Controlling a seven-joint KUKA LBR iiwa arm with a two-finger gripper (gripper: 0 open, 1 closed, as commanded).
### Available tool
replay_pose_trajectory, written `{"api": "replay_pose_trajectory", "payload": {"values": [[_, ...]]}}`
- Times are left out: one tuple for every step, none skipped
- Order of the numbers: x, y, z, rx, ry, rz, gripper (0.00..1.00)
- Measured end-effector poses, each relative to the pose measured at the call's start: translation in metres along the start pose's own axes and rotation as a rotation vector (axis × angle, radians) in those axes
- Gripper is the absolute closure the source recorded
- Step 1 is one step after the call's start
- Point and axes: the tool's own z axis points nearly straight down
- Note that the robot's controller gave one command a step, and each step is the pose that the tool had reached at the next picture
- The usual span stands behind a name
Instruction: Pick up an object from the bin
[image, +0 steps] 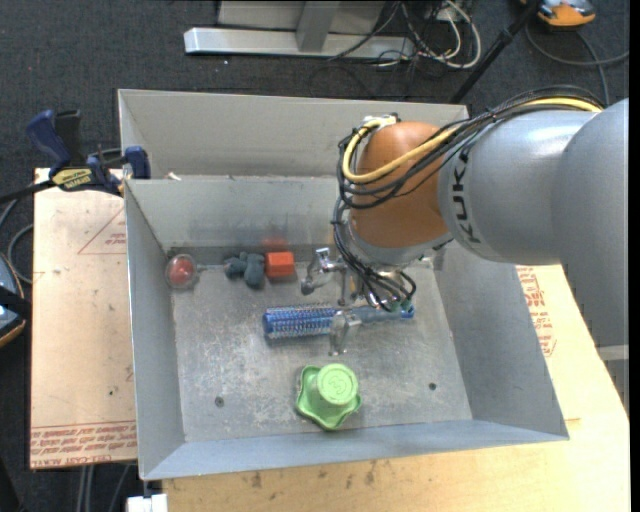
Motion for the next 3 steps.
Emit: {"api": "replay_pose_trajectory", "payload": {"values": [[-0.005,-0.003,0.044,0.002,-0.008,0.008,0.00],[-0.007,-0.003,0.038,0.002,-0.016,0.008,1.00],[-0.005,0.016,-0.120,0.004,-0.013,-0.049,1.00]]}}
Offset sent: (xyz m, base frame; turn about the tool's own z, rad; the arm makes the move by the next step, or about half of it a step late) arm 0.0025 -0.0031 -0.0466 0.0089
